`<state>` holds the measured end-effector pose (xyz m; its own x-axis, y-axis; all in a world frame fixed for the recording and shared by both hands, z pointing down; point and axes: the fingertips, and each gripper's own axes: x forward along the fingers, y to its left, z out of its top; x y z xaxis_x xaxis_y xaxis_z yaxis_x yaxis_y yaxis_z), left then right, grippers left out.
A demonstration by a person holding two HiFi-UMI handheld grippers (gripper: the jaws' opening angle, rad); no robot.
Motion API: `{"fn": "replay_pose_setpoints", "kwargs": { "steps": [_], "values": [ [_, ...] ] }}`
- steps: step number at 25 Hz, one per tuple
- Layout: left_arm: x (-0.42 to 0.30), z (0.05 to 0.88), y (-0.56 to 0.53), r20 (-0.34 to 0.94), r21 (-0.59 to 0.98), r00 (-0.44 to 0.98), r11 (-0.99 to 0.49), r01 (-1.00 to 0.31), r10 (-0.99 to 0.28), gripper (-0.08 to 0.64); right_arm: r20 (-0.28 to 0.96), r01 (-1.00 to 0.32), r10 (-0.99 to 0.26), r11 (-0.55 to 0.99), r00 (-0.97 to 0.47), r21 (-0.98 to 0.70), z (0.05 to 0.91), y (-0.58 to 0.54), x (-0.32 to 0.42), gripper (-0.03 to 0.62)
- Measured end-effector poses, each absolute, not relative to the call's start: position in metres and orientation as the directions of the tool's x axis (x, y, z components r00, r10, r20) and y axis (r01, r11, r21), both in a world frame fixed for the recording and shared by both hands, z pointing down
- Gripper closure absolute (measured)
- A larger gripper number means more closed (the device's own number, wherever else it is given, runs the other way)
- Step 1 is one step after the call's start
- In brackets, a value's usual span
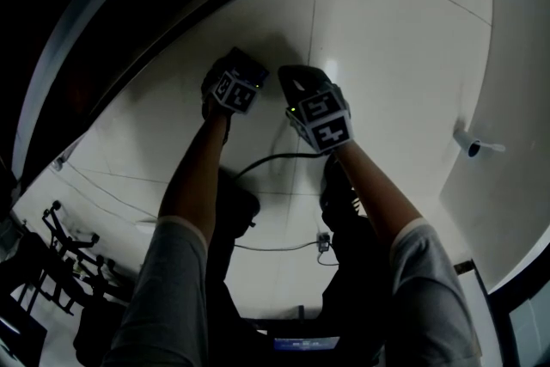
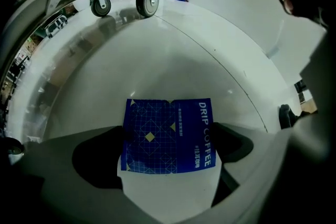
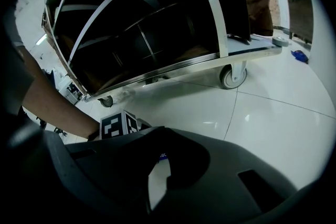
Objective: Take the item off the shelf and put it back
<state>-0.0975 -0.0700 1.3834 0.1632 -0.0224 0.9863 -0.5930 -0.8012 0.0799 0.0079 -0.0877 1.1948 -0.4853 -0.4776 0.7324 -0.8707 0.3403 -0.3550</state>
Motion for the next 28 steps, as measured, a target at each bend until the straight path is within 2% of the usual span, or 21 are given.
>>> {"fn": "replay_pose_setpoints", "kwargs": {
  "steps": [7, 13, 18, 28],
  "values": [
    [-0.099, 1.384, -0.071, 0.989, 0.056, 0.141, -0.807, -0.588, -0.034, 0.033, 0.734, -0.871, -0.476, 0.34, -0.484, -0.354, 1.2, -0.083, 0.01, 0.583],
    [-0.102, 1.381, -0.075, 0.99, 0.051, 0.138, -0.809, -0.586, -0.037, 0.126, 0.737, -0.881, -0.487, 0.317, -0.469, -0.351, 1.2, -0.085, 0.014, 0.583],
    [-0.102, 1.374, -0.075, 0.989, 0.04, 0.142, -0.818, -0.574, -0.052, 0.289, 0.746, -0.884, -0.481, 0.322, -0.461, -0.339, 1.202, -0.085, 0.013, 0.583],
    [-0.1, 1.358, -0.072, 0.983, 0.059, 0.175, -0.812, -0.58, -0.054, 0.351, 0.744, -0.888, -0.49, 0.311, -0.455, -0.338, 1.196, -0.085, 0.015, 0.583]
  ]
}}
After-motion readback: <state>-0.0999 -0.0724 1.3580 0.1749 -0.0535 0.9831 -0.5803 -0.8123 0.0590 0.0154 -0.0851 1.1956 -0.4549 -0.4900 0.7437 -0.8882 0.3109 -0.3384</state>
